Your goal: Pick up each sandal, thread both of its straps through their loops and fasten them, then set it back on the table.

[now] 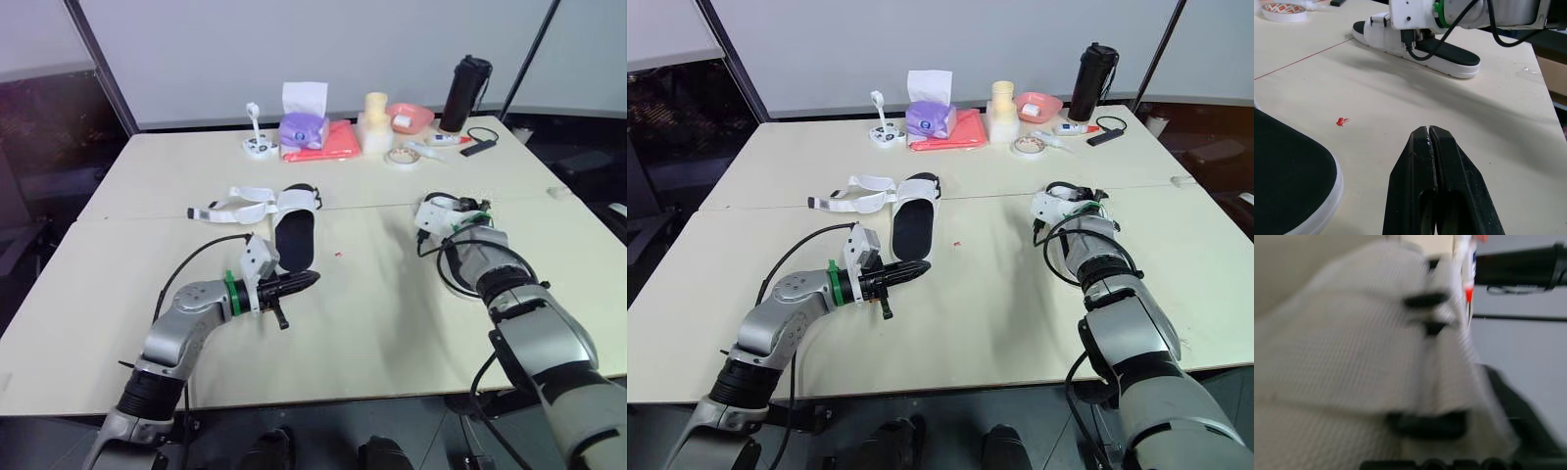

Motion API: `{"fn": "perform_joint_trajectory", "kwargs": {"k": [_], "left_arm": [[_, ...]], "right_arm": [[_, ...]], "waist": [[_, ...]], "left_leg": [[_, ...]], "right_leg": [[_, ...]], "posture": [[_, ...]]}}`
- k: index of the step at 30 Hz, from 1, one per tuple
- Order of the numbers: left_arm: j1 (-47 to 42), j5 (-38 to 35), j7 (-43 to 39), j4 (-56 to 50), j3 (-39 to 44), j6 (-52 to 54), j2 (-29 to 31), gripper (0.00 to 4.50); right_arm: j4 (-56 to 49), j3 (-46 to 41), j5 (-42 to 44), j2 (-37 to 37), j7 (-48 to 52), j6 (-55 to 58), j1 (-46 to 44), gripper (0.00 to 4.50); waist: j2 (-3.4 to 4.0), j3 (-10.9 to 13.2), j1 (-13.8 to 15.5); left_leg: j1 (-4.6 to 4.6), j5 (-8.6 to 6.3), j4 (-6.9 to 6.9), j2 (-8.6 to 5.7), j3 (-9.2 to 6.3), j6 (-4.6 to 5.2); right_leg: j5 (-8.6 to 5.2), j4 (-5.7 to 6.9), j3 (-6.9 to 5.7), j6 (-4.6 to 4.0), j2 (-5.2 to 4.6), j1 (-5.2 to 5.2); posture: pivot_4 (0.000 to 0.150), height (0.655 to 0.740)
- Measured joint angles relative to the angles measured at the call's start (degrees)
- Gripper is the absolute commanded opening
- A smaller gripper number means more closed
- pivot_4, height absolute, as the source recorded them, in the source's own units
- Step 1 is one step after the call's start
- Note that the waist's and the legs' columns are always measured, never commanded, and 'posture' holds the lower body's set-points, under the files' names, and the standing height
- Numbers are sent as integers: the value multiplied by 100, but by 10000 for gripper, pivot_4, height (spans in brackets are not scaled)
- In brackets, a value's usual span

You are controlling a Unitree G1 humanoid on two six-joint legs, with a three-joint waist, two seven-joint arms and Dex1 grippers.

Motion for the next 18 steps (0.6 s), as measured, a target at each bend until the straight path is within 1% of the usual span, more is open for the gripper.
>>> {"fn": "perform_joint_trajectory", "kwargs": {"k": [2, 6, 9, 11, 13, 14, 16, 18], "left_arm": [[-1, 1, 7, 0, -3, -3, -23, 0], [-1, 2, 6, 0, -11, -5, -44, 0], [-7, 9, 6, 1, -34, -16, -42, 0], [-9, 24, 8, 5, -59, -58, -15, 0], [-53, 55, 12, 31, -60, -113, 15, 0], [-92, 65, 20, 75, -49, -118, 32, 0], [-182, 92, 40, 162, -9, -119, 65, 0], [-296, 112, 71, 201, 24, -124, 48, 0]], "right_arm": [[105, -4, 99, 0, -4, 37, -164, 44722], [84, 93, 175, -6, 331, 57, -266, 44722], [-697, 142, 260, -310, 966, 56, 3, 44722], [-1913, 39, 402, -708, 1582, 227, 613, 44722], [-3584, -276, 605, -1107, 2295, 662, 1494, 44722], [-4647, -521, 759, -1309, 2776, 1015, 2081, 44722], [-5980, -810, 988, -1478, 3465, 1562, 2757, 44722], [-7036, -1015, 1196, -1618, 4053, 2034, 3279, 44722]], "waist": [[0, 0, -16], [0, 0, -61], [0, 0, -82], [0, -1, -72], [-1, -1, -58], [0, -2, -42], [0, -2, -69], [-1, -2, -101]], "left_leg": [[0, 0, 0, 0, 0, 0], [0, 0, 0, 0, -4, 0], [0, 0, -1, -1, -6, 0], [-1, -1, -1, -2, -8, 2], [-3, -3, -1, -1, -10, 5], [-3, -4, -2, -1, -10, 5], [-3, -5, 5, -1, -7, 7], [-2, -5, 16, 1, -5, 7]], "right_leg": [[0, 1, 0, 0, 1, 0], [0, 1, -2, 0, 2, 2], [-1, 1, -4, 1, 2, 1], [-2, 0, -7, 4, 2, 2], [-3, 0, -9, 6, 3, 2], [-4, 1, -9, 7, 3, 1], [-4, 2, -9, 7, 3, 4], [-3, 4, -9, 7, 2, 7]], "posture": [[1500, 7400], [1500, 7400], [1500, 7400], [1500, 7400], [1500, 7400], [1500, 7400], [1500, 7400], [1500, 7400]]}}
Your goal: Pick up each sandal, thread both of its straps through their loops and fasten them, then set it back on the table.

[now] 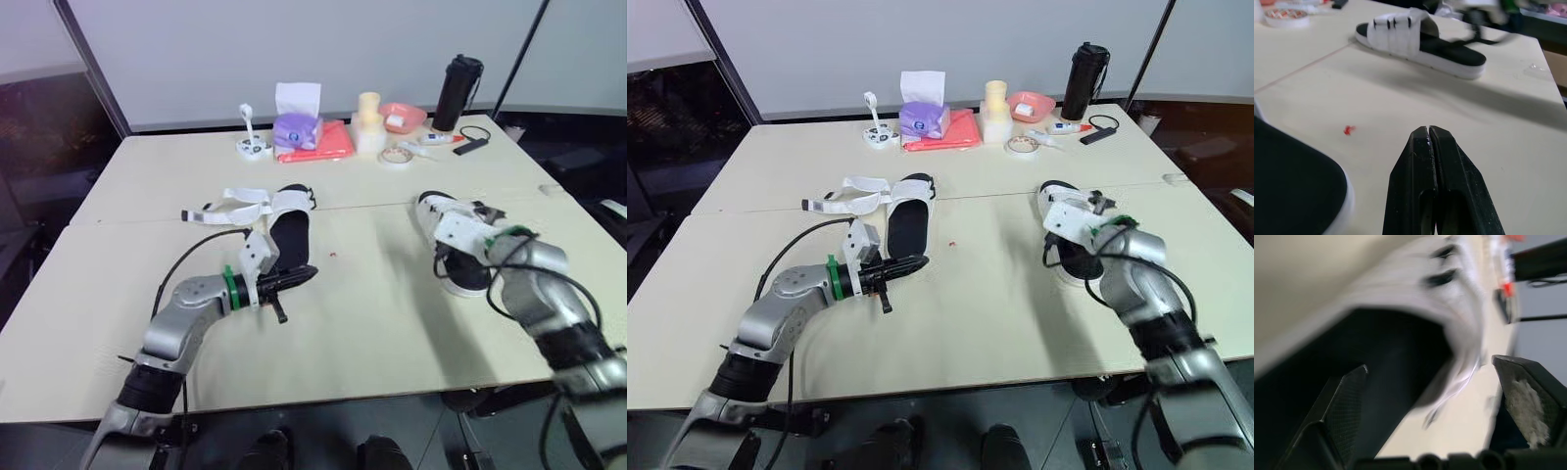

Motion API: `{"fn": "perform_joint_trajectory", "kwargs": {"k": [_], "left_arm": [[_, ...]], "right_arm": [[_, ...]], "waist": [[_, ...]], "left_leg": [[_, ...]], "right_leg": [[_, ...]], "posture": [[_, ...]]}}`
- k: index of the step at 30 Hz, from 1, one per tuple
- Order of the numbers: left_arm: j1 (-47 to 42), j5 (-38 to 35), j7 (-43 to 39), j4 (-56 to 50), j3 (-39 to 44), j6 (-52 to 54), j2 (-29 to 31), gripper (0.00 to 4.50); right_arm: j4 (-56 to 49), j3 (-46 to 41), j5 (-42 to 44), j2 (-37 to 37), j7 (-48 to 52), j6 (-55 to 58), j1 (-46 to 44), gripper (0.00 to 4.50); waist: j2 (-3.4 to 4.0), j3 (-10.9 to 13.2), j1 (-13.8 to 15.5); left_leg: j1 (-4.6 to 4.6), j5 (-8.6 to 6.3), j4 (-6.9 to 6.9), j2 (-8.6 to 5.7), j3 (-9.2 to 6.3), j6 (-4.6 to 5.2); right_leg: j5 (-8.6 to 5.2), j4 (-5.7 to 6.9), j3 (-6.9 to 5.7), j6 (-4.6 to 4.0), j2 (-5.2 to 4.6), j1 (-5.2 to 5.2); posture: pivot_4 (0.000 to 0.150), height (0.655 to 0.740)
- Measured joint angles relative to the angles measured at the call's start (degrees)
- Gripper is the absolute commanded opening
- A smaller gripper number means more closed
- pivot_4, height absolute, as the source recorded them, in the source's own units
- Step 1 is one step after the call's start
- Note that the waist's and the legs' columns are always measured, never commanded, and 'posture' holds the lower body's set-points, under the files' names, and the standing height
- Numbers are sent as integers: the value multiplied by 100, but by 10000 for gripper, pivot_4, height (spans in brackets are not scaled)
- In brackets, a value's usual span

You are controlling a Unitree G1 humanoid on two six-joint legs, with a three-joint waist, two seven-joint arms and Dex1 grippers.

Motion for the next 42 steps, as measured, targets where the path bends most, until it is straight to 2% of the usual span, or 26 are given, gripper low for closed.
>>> {"fn": "perform_joint_trajectory", "kwargs": {"k": [2, 6, 7, 10, 16, 23, 28, 33, 38, 40, 42], "left_arm": [[-100, 29, 33, 47, 29, -45, 3, 0], [-509, 726, 314, 568, -39, -784, 114, 0], [-597, 906, 386, 701, -77, -953, 170, 2525], [-933, 1701, 752, 1326, -229, -1718, 419, 12942], [-1390, 2686, 1186, 2078, -501, -2664, 543, 43941], [-2395, 3956, 1900, 3139, -1049, -3315, 543, 44578], [-2939, 4650, 2634, 4493, -1518, -3626, 129, 44578], [-3913, 5385, 3775, 6197, -1950, -3709, -352, 44578], [-4408, 5699, 4478, 7173, -2151, -3703, -765, 44578], [-4430, 5794, 4589, 7400, -2227, -3693, -882, 39227], [-4430, 5852, 4675, 7604, -2268, -3643, -962, 31457]], "right_arm": [[-805, -202, 230, -128, 471, 389, 357, 44722], [-2400, -891, 1223, -54, 1387, 1508, 707, 44722], [-2626, -995, 1395, -11, 1481, 1710, 705, 44927], [-3349, -1339, 2062, 169, 1702, 2507, 684, 45000], [-3922, -1444, 2858, 299, 1498, 3334, 521, 45000], [-4063, -1098, 3367, 412, 952, 3477, 284, 45000], [-4104, -1024, 3600, 426, 567, 3528, 209, 45000], [-4195, -1016, 3765, 360, 234, 3621, 249, 45000], [-4442, -1021, 3918, 361, -83, 3863, 291, 45000], [-4521, -1023, 4001, 367, -191, 3991, 292, 45000], [-4616, -1024, 4064, 372, -314, 4125, 291, 45000]], "waist": [[-1, 0, -8], [-4, 2, 8], [-6, 3, 12], [-10, 5, 47], [-14, 7, 187], [-18, 6, 170], [-30, 13, 163], [-53, 27, 168], [-54, 27, 158], [-54, 27, 138], [-56, 29, 134]], "left_leg": [[2, 0, 5, 1, 0, 0], [2, -1, 6, 2, 1, 1], [2, -1, 5, 2, 1, 2], [1, -2, 5, 2, 1, 3], [-8, -2, 6, 1, -2, 3], [-38, -2, 17, -3, -3, 3], [-42, -1, 18, -5, -4, 4], [-46, -1, 27, -6, -4, 5], [-46, -2, 27, -7, -4, 6], [-46, -2, 27, -7, -2, 6], [-47, -2, 28, -7, -2, 6]], "right_leg": [[0, 1, 0, 0, 1, 4], [0, 0, 0, 0, -2, 4], [0, 0, 0, 0, -2, 4], [0, -2, -2, 0, -3, 3], [0, -2, -4, 0, -5, -5], [2, 2, -11, 3, -5, -30], [1, 10, -15, 5, -4, -35], [-1, 18, -19, 8, -5, -36], [-3, 22, -19, 13, -5, -38], [-4, 29, -18, 13, -5, -42], [-4, 41, -18, 13, -5, -50]], "posture": [[1500, 7400], [1500, 7400], [1500, 7400], [1500, 7400], [1500, 7400], [1500, 7400], [1500, 7400], [1500, 7400], [1500, 7400], [1500, 7400], [1500, 7400]]}}
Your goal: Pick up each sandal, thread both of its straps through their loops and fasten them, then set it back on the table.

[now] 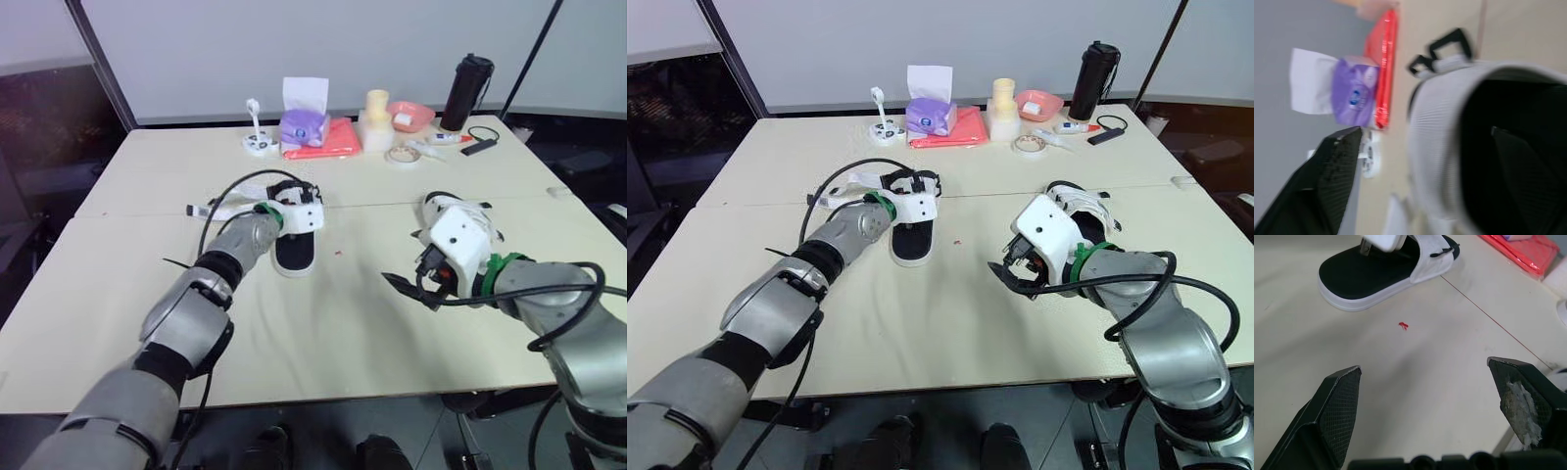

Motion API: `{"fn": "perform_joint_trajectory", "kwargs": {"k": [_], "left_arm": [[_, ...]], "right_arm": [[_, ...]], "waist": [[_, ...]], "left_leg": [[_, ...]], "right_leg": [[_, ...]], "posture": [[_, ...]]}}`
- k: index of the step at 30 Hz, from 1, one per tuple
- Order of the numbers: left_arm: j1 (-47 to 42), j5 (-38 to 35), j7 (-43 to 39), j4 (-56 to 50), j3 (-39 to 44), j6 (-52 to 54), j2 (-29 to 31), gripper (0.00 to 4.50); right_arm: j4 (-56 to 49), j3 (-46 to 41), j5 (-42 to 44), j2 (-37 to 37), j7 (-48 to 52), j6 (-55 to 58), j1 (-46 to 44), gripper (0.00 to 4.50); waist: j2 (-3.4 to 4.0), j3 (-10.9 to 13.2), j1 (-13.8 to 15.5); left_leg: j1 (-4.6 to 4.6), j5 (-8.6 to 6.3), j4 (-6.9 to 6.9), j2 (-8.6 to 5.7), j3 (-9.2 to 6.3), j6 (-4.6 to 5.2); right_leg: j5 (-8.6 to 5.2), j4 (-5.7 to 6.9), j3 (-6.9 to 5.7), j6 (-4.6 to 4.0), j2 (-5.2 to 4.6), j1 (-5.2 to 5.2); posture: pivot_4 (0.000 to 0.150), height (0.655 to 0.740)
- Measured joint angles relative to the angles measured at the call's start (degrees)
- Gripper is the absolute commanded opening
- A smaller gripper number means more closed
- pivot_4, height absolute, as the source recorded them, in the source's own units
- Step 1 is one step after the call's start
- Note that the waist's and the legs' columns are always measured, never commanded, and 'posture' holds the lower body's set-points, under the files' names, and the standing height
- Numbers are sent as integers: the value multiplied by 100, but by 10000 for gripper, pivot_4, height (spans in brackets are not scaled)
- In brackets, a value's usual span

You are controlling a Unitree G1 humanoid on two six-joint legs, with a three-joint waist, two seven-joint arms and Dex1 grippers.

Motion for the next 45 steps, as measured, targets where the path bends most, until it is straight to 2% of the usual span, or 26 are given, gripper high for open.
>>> {"fn": "perform_joint_trajectory", "kwargs": {"k": [6, 10, 14, 17, 22, 27, 30, 35, 45], "left_arm": [[-110, 43, 165, 169, 0, 60, -3, 863], [-126, 19, 147, 198, 46, -28, 57, 301], [-125, -169, -116, 208, 190, -676, 216, 301], [-124, -351, -702, 177, 289, -1940, 429, 301], [-45, -621, -2128, -2, 270, -4460, 813, 301], [-40, -853, -3198, 10, 249, -5990, 1012, 301], [-39, -891, -3564, 33, 118, -6573, 1048, 301], [-40, -921, -3544, 42, -198, -7688, 1122, 301], [52, -663, -2715, -205, -429, -7827, 1103, 301]], "right_arm": [[-177, -51, 203, -1, -276, 301, 0, 45000], [-197, -58, 281, -5, -420, 345, 0, 45000], [-190, -57, 383, -93, -491, 331, 1, 45000], [-131, -70, 462, -171, -496, 218, 0, 45000], [184, -309, 487, -441, -438, -273, 20, 45000], [410, -645, 545, -756, -299, -678, 187, 45000], [473, -721, 593, -855, -252, -837, 348, 45000], [490, -776, 642, -925, -244, -966, 614, 45000], [376, -814, 687, -1069, -287, -998, 801, 45000]], "waist": [[0, -1, 25], [-2, 0, 24], [-4, 2, 24], [-6, 3, 26], [-6, 3, 33], [-6, 3, 30], [-6, 3, 28], [-7, 3, 26], [-7, 3, 19]], "left_leg": [[0, 0, 19, 0, 0, 0], [-4, -2, 39, 0, 0, 2], [-13, -3, 39, 0, 0, 2], [-18, -3, 40, 0, 0, 3], [-18, -4, 45, -1, 2, 3], [-18, -5, 49, -1, 1, 6], [-18, -8, 59, -1, 2, 11], [-17, -11, 65, -1, 1, 16], [-17, -12, 70, -1, 1, 18]], "right_leg": [[-1, 16, 0, 1, 0, 2], [-1, 22, -1, 1, 0, 5], [-1, 22, 0, 1, 0, -5], [-1, 21, 0, 0, -1, -8], [0, 20, 0, -1, -2, -5], [0, 22, 0, -1, -2, -2], [0, 22, -1, 0, -2, 3], [0, 23, -1, 0, -2, 6], [-1, 26, -1, 1, -1, 9]], "posture": [[1500, 7400], [1500, 7400], [1500, 7400], [1500, 7400], [1500, 7400], [1500, 7400], [1500, 7400], [1500, 7400], [1500, 7400]]}}
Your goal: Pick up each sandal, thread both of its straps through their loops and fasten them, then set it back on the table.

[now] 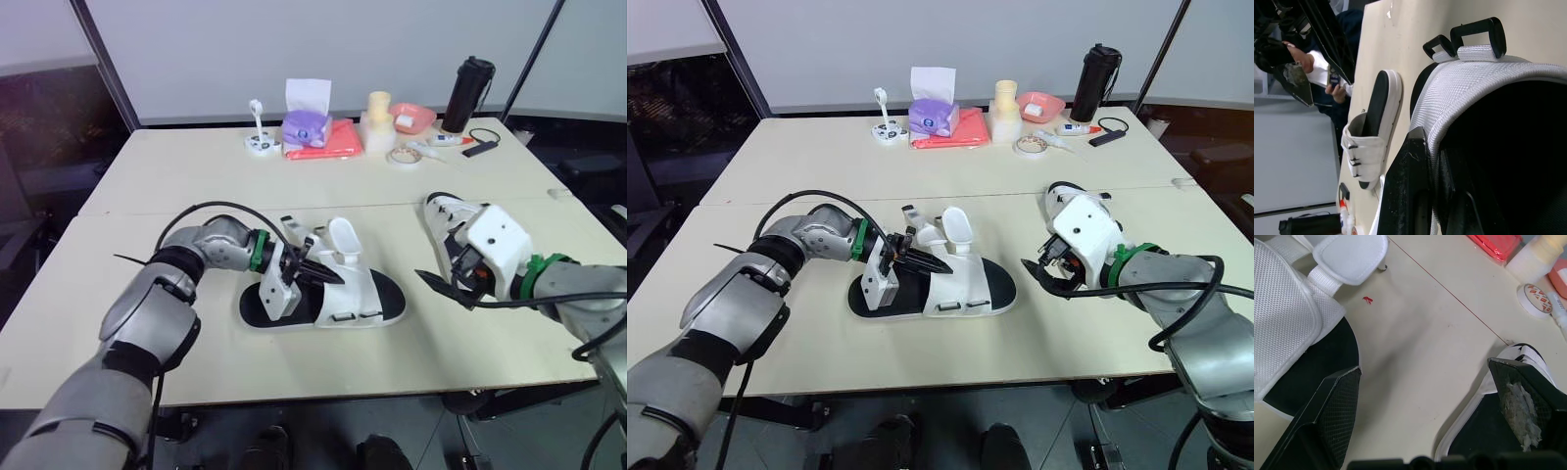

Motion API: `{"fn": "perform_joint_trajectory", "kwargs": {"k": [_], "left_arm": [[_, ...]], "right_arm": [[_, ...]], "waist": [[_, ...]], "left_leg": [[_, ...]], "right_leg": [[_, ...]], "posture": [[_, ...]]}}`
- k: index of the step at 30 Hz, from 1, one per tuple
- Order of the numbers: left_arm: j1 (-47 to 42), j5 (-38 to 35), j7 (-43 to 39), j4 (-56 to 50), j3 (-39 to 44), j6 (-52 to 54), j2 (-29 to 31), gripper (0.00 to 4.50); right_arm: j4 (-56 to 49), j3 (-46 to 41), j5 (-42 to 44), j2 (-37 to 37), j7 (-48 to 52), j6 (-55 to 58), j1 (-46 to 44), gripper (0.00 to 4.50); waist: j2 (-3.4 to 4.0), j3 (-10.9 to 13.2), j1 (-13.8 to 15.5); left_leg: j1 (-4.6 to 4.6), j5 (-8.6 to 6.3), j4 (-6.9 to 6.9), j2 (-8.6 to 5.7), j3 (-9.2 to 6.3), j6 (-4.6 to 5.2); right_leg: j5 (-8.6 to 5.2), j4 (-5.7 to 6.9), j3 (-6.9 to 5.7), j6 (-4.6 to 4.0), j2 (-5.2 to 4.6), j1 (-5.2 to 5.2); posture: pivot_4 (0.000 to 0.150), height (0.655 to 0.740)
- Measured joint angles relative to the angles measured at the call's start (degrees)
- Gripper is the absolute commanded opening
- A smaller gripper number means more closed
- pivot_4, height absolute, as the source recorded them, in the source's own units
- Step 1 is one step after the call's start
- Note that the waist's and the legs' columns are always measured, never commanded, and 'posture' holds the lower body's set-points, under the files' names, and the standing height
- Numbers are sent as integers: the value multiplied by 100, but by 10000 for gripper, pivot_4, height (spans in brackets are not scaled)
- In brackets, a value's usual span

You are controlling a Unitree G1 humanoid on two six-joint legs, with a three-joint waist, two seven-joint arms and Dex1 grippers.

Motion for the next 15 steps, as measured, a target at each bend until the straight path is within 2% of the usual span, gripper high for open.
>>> {"fn": "perform_joint_trajectory", "kwargs": {"k": [4, 6, 8, 11, 13, 15], "left_arm": [[16, 622, 613, -56, 16, 20, -27, 301], [16, 1252, 1213, -180, -23, 181, -19, 301], [5, 2164, 2278, -461, -287, 494, 32, 301], [-300, 3924, 4990, -790, -1377, 1379, 106, 9907], [-572, 4826, 6613, -761, -2147, 1942, 54, 19884], [-735, 5425, 7746, -591, -2780, 2350, -86, 30034]], "right_arm": [[-19, 6, 2, -42, -23, -23, 28, 45000], [-71, 25, 8, -69, -24, -23, 31, 45000], [-115, 44, 15, -93, -24, -22, 31, 45000], [-123, 45, 24, -105, -24, -20, 32, 45000], [-163, 46, 48, -116, -24, -20, 35, 45000], [-200, 46, 84, -147, -22, -19, 39, 45000]], "waist": [[0, 0, 5], [0, 0, 7], [-1, 0, 8], [-14, 6, 38], [-21, 9, 42], [-22, 9, 38]], "left_leg": [[0, 0, 1, 0, 1, 0], [0, 0, 1, 0, 0, 0], [1, 0, 1, -1, 1, 0], [2, 0, 6, -3, 0, 1], [2, -2, 7, -5, 1, 2], [2, -3, 6, -6, 2, 4]], "right_leg": [[0, 0, 0, 0, 0, 2], [0, 0, -1, 1, 0, 2], [-1, 0, 0, 3, 0, 4], [-4, 1, -2, 11, -1, 12], [-4, -1, -1, 16, -1, 14], [-6, -1, 0, 18, -3, 13]], "posture": [[1500, 7400], [1500, 7400], [1500, 7400], [1500, 7400], [1500, 7400], [1500, 7400]]}}
